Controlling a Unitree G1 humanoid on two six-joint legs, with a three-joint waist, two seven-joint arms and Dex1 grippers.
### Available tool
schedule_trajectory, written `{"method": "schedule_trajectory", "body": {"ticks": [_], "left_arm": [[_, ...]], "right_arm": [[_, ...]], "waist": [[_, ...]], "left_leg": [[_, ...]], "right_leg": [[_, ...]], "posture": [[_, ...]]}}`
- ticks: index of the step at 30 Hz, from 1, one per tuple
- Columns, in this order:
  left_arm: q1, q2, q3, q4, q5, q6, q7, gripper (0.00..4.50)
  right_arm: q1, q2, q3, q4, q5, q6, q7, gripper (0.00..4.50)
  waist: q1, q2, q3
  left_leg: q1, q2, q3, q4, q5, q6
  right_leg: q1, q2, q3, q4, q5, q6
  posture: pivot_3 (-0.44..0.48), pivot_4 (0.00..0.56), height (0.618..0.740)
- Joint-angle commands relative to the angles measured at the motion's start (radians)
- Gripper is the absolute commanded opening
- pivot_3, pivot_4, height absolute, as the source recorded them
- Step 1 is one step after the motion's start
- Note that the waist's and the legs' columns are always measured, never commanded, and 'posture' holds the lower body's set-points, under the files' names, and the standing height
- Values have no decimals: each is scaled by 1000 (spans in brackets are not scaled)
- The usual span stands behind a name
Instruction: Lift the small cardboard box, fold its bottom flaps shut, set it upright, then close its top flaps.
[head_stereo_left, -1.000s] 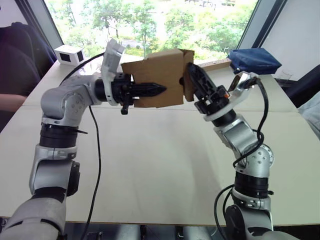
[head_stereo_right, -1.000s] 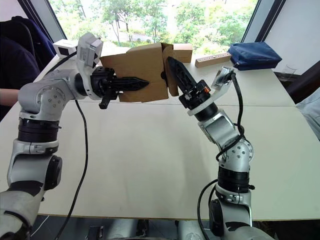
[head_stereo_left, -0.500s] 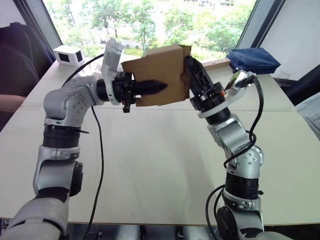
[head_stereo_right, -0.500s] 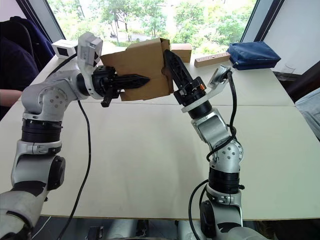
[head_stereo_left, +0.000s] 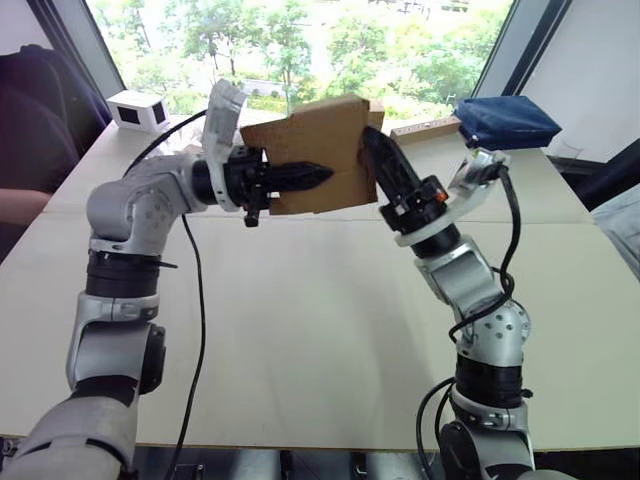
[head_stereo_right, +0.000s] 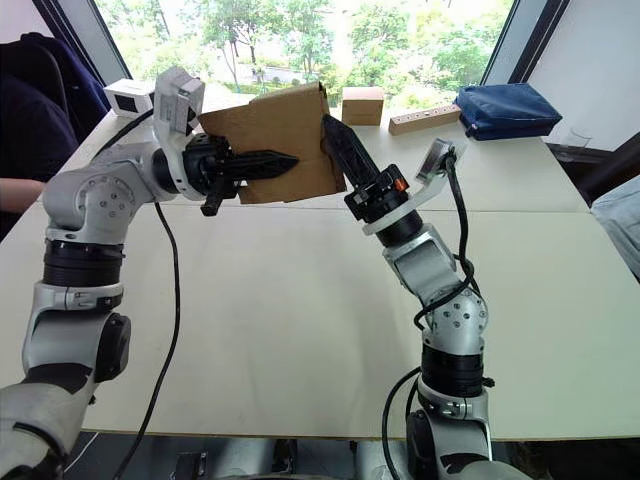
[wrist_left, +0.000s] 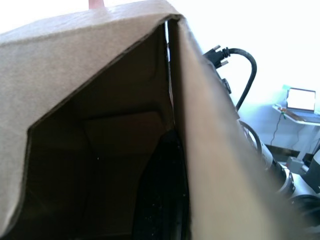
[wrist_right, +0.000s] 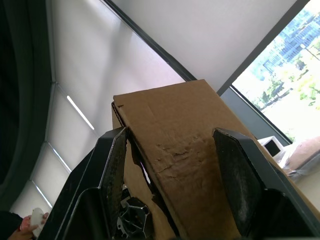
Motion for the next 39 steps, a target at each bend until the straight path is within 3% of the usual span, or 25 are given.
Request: {"method": "schedule_trajectory", "body": {"ticks": [1,10,22,25,30,39], "left_arm": [[-7,8,-27,-42,9,-19,-19,0],[-18,9,-21,-32,8,-15,-22,0],[-35,42,1,-34,-36,32,-52,0],[-24,42,-7,-43,-39,39,-57,0],[-21,45,-20,-47,-34,42,-67,0],[-12,54,-41,-52,-19,39,-85,0]], "right_arm": [[-4,-39,68,-50,-27,50,48,2789],[13,-57,25,-70,44,59,42,2789],[63,-183,-103,-56,140,59,24,2789],[58,-184,-110,-48,99,35,15,2052],[60,-202,-68,-69,50,48,41,75],[73,-243,9,-118,37,104,103,75]], "waist": [[0,0,0],[1,0,0],[0,0,0],[1,0,0],[1,0,0],[2,0,0]], "left_leg": [[0,0,0,0,0,0],[0,0,0,0,0,0],[0,0,0,0,0,0],[0,0,0,0,0,0],[0,0,0,0,0,0],[0,0,0,0,0,0]], "right_leg": [[0,0,0,0,0,0],[0,0,0,0,0,0],[0,0,0,0,0,0],[0,0,0,0,0,0],[0,0,0,0,0,0],[0,0,0,-1,0,0]], "posture": [[0,150,740],[0,150,740],[0,150,740],[0,150,740],[0,150,740],[0,150,740]]}}
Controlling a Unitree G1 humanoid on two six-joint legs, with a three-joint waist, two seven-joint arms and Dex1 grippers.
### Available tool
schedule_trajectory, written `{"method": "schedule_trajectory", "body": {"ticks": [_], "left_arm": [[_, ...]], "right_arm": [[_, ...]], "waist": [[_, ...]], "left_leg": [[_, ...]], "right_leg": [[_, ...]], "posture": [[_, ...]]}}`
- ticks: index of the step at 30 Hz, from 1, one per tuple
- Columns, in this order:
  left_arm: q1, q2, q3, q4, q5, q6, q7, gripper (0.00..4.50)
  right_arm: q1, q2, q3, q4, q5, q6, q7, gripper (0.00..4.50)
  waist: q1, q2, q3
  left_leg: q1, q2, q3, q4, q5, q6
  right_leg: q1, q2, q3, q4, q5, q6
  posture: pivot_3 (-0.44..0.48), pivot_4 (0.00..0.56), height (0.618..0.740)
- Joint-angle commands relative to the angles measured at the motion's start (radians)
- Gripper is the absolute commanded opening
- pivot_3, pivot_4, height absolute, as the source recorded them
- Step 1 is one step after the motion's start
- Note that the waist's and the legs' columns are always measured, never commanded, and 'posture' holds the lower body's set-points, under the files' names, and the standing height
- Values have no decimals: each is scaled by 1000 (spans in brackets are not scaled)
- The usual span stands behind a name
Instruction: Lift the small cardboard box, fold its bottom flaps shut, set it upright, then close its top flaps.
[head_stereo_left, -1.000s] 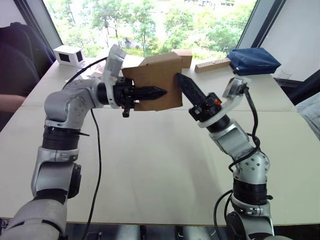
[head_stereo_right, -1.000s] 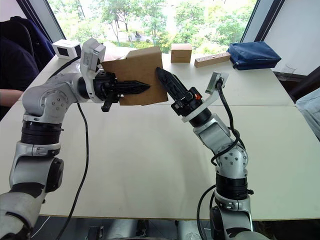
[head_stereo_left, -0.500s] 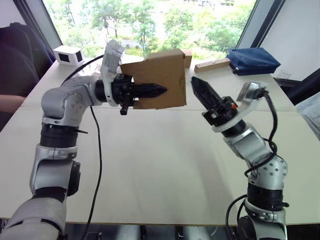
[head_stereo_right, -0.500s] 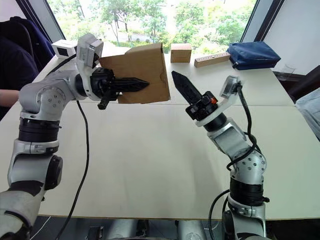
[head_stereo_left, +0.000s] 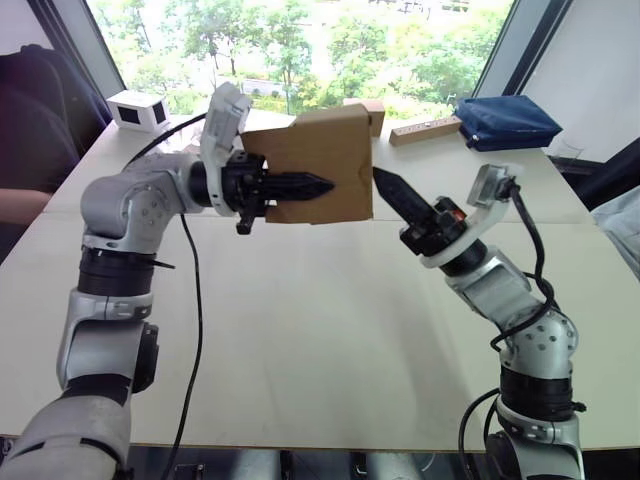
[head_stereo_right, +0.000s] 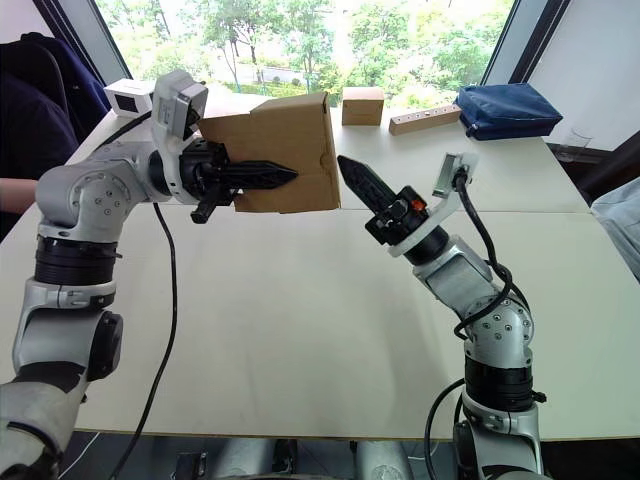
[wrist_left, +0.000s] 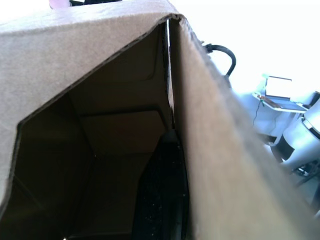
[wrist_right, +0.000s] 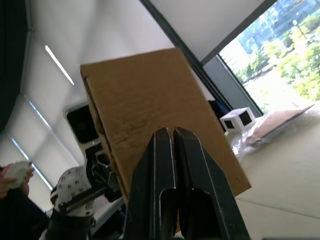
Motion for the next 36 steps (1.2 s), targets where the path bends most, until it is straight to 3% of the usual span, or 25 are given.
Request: {"method": "schedule_trajectory", "body": {"ticks": [1,20,24,30,36], "left_arm": [[2,12,-13,-35,1,-4,-13,0],[23,-5,-68,-39,92,-46,33,0],[0,32,-87,-50,129,-54,24,0],[-108,183,-299,-101,282,-84,-140,0],[-266,233,-572,-105,542,-201,-262,0]], "right_arm": [[4,-15,29,-59,-6,16,38,75],[-1,-15,76,-70,-132,10,67,75],[50,-91,9,-94,-109,33,73,75],[203,-306,-81,-144,-98,109,168,75],[331,-485,-106,-188,-184,129,293,75]], "waist": [[0,0,0],[1,0,0],[3,0,0],[4,0,0],[9,0,0]], "left_leg": [[0,0,0,0,0,0],[0,0,0,0,0,0],[0,0,0,0,0,0],[-2,-1,0,0,-1,1],[-2,-1,0,0,-1,2]], "right_leg": [[0,0,0,0,0,0],[0,0,0,0,0,0],[0,0,0,0,0,0],[0,0,0,-4,0,0],[0,1,0,-5,-2,-3]], "posture": [[0,150,740],[0,150,740],[0,150,740],[0,150,740],[0,150,740]]}}
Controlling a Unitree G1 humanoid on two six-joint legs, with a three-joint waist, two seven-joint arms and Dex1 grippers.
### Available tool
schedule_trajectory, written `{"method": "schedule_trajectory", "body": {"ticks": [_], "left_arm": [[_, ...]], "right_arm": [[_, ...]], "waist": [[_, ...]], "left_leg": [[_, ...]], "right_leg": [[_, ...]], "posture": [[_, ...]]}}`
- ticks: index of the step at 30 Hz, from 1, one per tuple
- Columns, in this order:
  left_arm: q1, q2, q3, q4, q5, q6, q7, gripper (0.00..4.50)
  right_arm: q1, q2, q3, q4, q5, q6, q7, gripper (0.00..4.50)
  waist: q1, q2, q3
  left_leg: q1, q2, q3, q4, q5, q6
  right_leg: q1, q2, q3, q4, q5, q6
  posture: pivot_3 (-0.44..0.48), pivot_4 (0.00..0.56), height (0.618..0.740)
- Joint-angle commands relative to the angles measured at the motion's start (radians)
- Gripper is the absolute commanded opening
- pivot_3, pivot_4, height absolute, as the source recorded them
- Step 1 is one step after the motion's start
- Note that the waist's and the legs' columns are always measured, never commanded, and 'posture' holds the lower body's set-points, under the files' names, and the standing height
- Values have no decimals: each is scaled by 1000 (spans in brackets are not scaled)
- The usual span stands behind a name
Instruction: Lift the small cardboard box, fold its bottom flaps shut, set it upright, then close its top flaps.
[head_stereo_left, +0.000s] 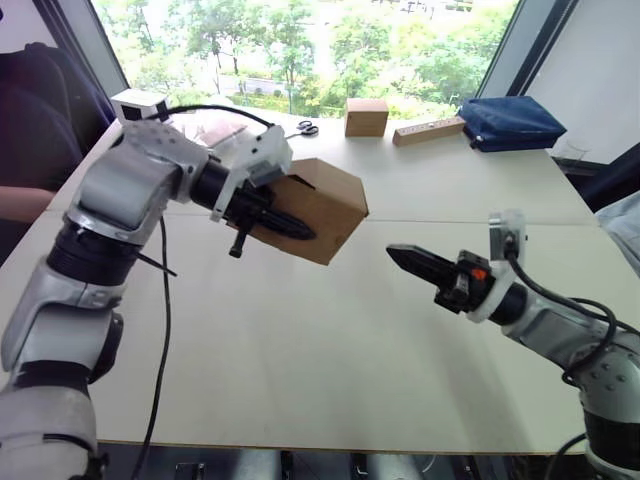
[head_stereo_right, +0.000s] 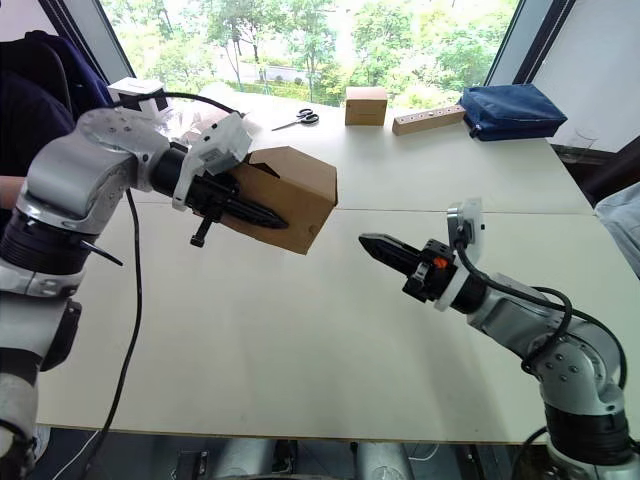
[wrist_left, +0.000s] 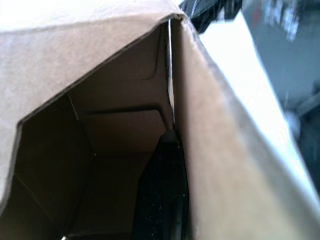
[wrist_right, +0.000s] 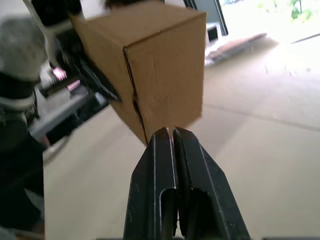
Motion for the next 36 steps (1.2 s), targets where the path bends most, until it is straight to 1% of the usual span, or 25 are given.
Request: {"method": "schedule_trajectory", "body": {"ticks": [1,3,5,9,12,15,18,23,27,30,34,35,36], "left_arm": [[-120,18,-199,-29,201,-70,-73,0],[-172,14,-299,-24,276,-61,-78,0],[-217,8,-379,-43,276,-17,-78,0],[-262,-41,-491,-73,317,98,-78,0],[-294,-74,-575,-101,311,176,-78,0],[-303,-82,-651,-138,317,238,-78,0],[-301,-104,-674,-142,353,293,-78,0],[-302,-181,-680,-122,342,375,-65,0],[-282,-196,-690,-125,342,402,-52,0],[-272,-197,-697,-127,346,392,-38,812],[-298,-237,-680,-93,330,425,-28,2513],[-304,-242,-674,-87,326,428,-28,2857],[-315,-246,-668,-78,317,438,-37,3293]], "right_arm": [[52,-103,-22,-63,-87,-9,101,75],[69,-128,-5,-79,-132,-22,124,75],[84,-135,7,-101,-172,-37,128,75],[136,-135,29,-147,-260,-65,124,75],[185,-105,47,-177,-300,-87,109,75],[216,-80,72,-203,-340,-104,89,75],[208,-55,90,-224,-353,-100,56,75],[184,-33,101,-227,-364,-87,22,75],[174,-23,104,-231,-358,-80,0,75],[169,-21,99,-229,-355,-74,-4,0],[163,-23,95,-207,-364,-76,8,0],[163,-24,96,-203,-367,-76,12,0],[159,-27,95,-197,-368,-76,18,0]], "waist": [[1,0,0],[3,0,0],[1,0,0],[11,0,0],[17,-1,0],[18,-1,0],[17,0,0],[20,0,0],[19,0,0],[18,0,0],[20,0,0],[20,0,0],[20,0,0]], "left_leg": [[0,0,0,0,0,0],[0,0,0,1,0,0],[0,0,0,1,0,0],[-1,1,0,1,0,0],[-2,1,0,1,0,0],[-3,1,-1,2,0,0],[-6,1,-1,6,-1,1],[-11,1,-4,11,-1,2],[-12,1,-4,11,-1,3],[-12,1,-4,11,-1,3],[-12,1,-4,12,-1,3],[-12,1,-4,12,-1,3],[-12,0,-4,12,-1,3]], "right_leg": [[0,0,0,0,-1,-1],[0,1,1,-1,-1,-1],[0,2,1,-1,-1,-1],[-1,3,2,0,-1,2],[-1,3,2,0,0,4],[-2,3,1,0,0,4],[-4,3,2,2,0,4],[-5,3,1,4,-2,1],[-6,3,1,3,0,4],[-7,3,1,5,0,4],[-7,3,1,6,0,4],[-7,3,1,5,0,4],[-7,3,1,5,0,4]], "posture": [[0,150,740],[0,150,740],[0,150,740],[0,150,740],[0,150,740],[0,150,740],[0,150,740],[0,150,740],[0,150,740],[0,150,740],[0,150,740],[0,150,740],[0,150,740]]}}
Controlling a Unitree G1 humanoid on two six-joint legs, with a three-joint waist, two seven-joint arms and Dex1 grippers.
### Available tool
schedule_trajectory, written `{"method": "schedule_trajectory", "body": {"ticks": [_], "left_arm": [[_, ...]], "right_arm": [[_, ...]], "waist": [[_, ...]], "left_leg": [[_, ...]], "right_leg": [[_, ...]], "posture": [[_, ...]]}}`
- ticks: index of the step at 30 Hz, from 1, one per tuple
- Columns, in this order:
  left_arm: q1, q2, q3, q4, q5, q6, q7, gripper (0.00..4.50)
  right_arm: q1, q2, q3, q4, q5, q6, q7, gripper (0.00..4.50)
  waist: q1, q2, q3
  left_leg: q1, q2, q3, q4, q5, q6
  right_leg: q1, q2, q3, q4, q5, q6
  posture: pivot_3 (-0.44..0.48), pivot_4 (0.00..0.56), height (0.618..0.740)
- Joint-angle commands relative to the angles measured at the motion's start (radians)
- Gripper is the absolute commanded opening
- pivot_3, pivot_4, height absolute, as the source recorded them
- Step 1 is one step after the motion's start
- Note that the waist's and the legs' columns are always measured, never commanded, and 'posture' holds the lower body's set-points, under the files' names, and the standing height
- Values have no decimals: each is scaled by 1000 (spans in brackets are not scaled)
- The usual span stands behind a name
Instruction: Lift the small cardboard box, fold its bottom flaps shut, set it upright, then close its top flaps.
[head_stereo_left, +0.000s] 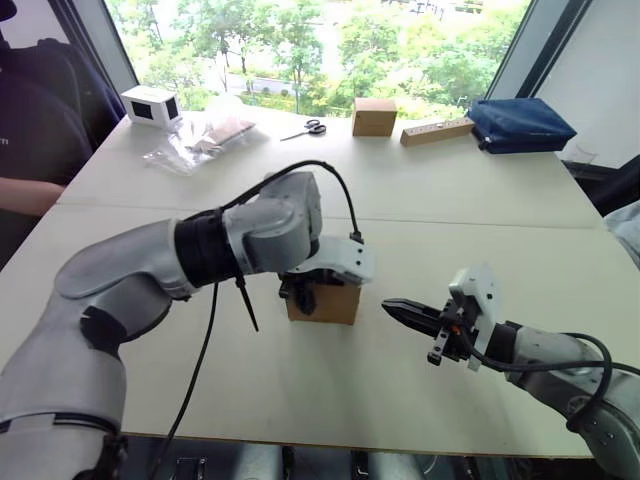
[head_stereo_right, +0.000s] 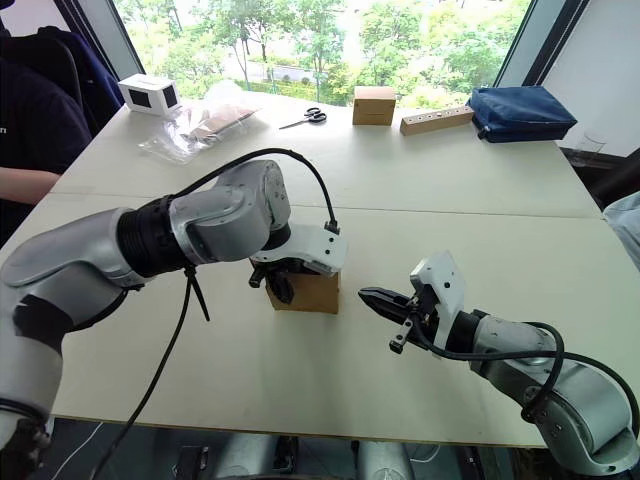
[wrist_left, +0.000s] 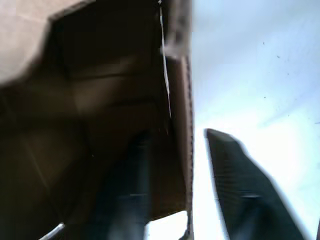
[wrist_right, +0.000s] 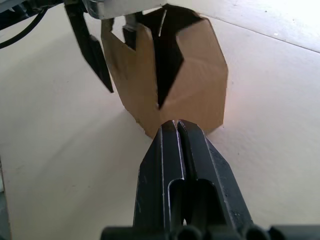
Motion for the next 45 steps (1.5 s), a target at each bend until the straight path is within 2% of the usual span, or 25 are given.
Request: {"method": "schedule_trajectory", "body": {"ticks": [1,2,3,6,7,11,13,15,17,19,21,25,28,29,32,36,39,45], "left_arm": [[-68,-13,36,29,-39,51,-23,3679],[-95,-16,51,46,-80,88,-36,4066],[-116,-6,64,56,-115,97,-44,4066],[-202,36,131,104,-346,138,-47,4066],[-217,37,165,141,-383,126,-47,4066],[-264,20,358,446,-442,72,-47,4066],[-240,19,482,531,-445,-6,-34,4066],[-146,-8,765,597,-509,-179,134,4066],[-5,-5,929,539,-526,-353,215,4066],[93,-2,968,471,-495,-402,267,4066],[190,-19,1061,418,-497,-409,410,4066],[371,-7,1251,301,-603,-336,533,4066],[532,20,1315,163,-641,-306,572,3348],[597,33,1328,115,-643,-314,576,2814],[749,82,1344,18,-653,-306,568,1728],[894,142,1298,-90,-653,-316,522,125],[928,150,1254,-113,-637,-339,503,7],[886,141,1168,-92,-611,-359,484,7]], "right_arm": [[-14,-7,-23,4,2,-10,23,0],[-17,-9,-26,12,1,-10,31,0],[-18,-12,-29,18,-1,-11,38,0],[-24,-16,-50,31,24,-8,64,0],[-28,-14,-58,35,34,-7,70,0],[-67,-13,-77,70,67,1,101,0],[-94,-8,-96,99,87,1,109,0],[-141,-5,-109,154,86,-11,121,0],[-183,-10,-121,209,78,-26,143,0],[-219,-3,-130,247,69,-42,151,0],[-266,-10,-130,283,75,-39,167,0],[-313,-35,-103,330,36,-44,224,0],[-330,-43,-72,349,3,-55,262,0],[-341,-45,-56,356,-11,-60,278,0],[-380,-44,-12,362,-31,-60,321,0],[-403,-46,50,348,-64,-55,369,0],[-415,-29,90,352,-92,-58,381,0],[-469,5,148,421,-179,-112,395,0]], "waist": [[-1,0,0],[-1,0,0],[-1,0,0],[-2,0,0],[-3,0,0],[-2,0,0],[-7,0,0],[-8,0,0],[-11,2,-1],[-11,3,-1],[-7,2,-1],[-3,2,-1],[-4,2,-1],[-4,2,-1],[-5,2,-1],[-1,2,-1],[3,2,-2],[-4,2,-2]], "left_leg": [[0,0,0,0,0,0],[0,0,0,0,0,0],[0,0,0,0,0,0],[-1,0,0,0,0,0],[-1,1,0,0,0,0],[0,0,0,0,0,0],[0,0,0,1,0,0],[0,0,1,1,0,0],[1,1,0,0,0,0],[2,1,1,0,0,0],[1,1,0,0,2,-3],[0,0,1,2,2,-3],[0,0,1,1,2,-3],[0,0,2,1,2,-4],[1,0,2,1,3,-5],[2,0,1,1,3,-5],[2,0,0,1,3,-5],[3,-2,1,2,2,-4]], "right_leg": [[0,0,0,0,0,0],[0,0,0,0,0,0],[0,0,0,0,0,0],[-1,0,0,1,0,0],[-2,0,0,1,0,0],[-2,0,0,3,0,1],[-2,0,0,5,0,1],[-4,0,0,7,-1,1],[-5,0,1,9,-1,1],[-5,0,1,10,0,1],[-5,0,0,11,0,1],[-5,-1,0,10,1,1],[-4,-2,0,10,1,1],[-4,-2,0,10,1,1],[-3,-2,0,10,1,1],[-3,-2,0,11,1,0],[-2,-2,-1,10,1,0],[0,-3,-1,10,1,0]], "posture": [[0,150,740],[0,150,740],[0,150,740],[0,150,740],[0,150,740],[0,150,740],[0,150,740],[0,150,740],[0,150,740],[0,150,740],[0,150,740],[0,150,740],[0,150,740],[0,150,740],[0,150,740],[0,150,740],[0,150,740],[0,150,740]]}}
